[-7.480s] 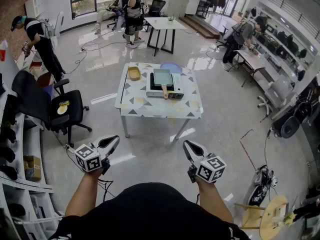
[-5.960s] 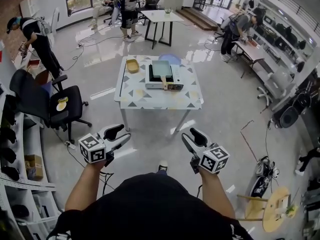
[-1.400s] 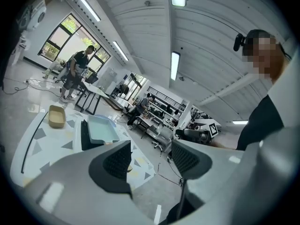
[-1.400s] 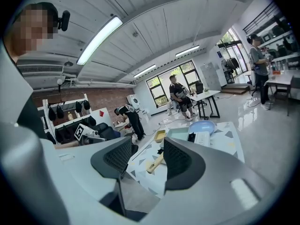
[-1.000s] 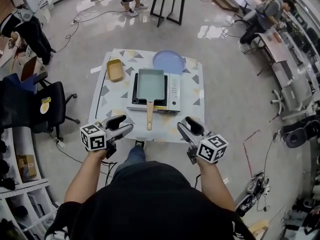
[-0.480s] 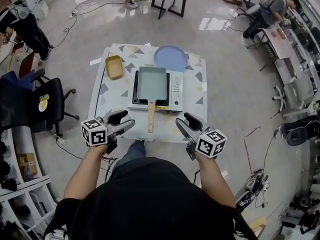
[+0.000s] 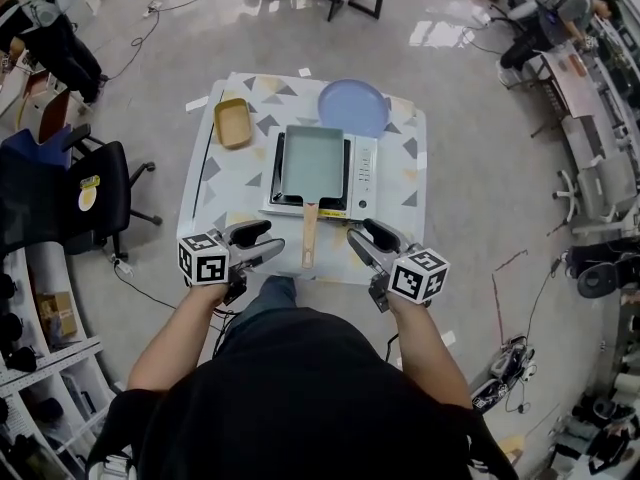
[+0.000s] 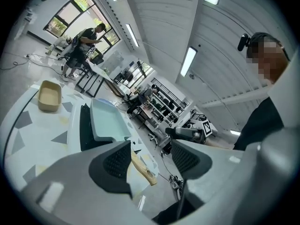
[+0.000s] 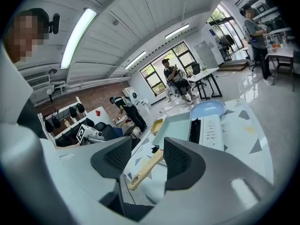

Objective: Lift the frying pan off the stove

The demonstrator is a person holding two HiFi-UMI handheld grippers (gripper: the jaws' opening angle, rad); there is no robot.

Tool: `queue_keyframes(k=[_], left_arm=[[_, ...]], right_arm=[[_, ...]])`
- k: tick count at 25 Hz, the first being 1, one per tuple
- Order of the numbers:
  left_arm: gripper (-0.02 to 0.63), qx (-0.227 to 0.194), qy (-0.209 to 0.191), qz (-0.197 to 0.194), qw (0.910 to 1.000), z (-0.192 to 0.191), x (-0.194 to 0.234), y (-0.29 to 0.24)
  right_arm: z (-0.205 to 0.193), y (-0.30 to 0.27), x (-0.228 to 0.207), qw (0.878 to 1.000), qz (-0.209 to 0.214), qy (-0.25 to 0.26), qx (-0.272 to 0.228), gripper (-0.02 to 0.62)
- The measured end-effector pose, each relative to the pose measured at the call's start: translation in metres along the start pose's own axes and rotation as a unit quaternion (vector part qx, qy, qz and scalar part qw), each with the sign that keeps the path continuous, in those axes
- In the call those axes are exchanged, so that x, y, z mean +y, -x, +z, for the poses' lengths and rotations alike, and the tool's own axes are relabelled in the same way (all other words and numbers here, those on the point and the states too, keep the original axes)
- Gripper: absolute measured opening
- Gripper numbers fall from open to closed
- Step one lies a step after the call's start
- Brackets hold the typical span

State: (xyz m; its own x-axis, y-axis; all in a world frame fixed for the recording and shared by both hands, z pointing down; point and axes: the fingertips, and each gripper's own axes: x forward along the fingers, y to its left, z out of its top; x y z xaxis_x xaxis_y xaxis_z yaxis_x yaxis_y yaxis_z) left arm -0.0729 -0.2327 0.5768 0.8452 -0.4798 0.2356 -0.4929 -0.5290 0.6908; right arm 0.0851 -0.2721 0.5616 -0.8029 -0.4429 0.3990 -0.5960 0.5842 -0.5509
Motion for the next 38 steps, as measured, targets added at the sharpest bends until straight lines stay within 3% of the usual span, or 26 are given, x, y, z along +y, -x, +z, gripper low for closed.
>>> queue_keyframes(k=[19, 38], left_arm=[[0.383, 0.060, 0.065, -0.024, 0.9958, -0.034, 0.037, -0.057], [0.407, 0.132, 0.130, -0.083, 0.9792, -0.079, 0.044, -0.100]], right_arm=[[-0.044, -0.079, -0.029, 0.993, 0.046, -0.064, 0.084, 0.276], [-0.085, -0.140, -0.040, 0.972, 0.105, -0.155, 0.143, 0.314]])
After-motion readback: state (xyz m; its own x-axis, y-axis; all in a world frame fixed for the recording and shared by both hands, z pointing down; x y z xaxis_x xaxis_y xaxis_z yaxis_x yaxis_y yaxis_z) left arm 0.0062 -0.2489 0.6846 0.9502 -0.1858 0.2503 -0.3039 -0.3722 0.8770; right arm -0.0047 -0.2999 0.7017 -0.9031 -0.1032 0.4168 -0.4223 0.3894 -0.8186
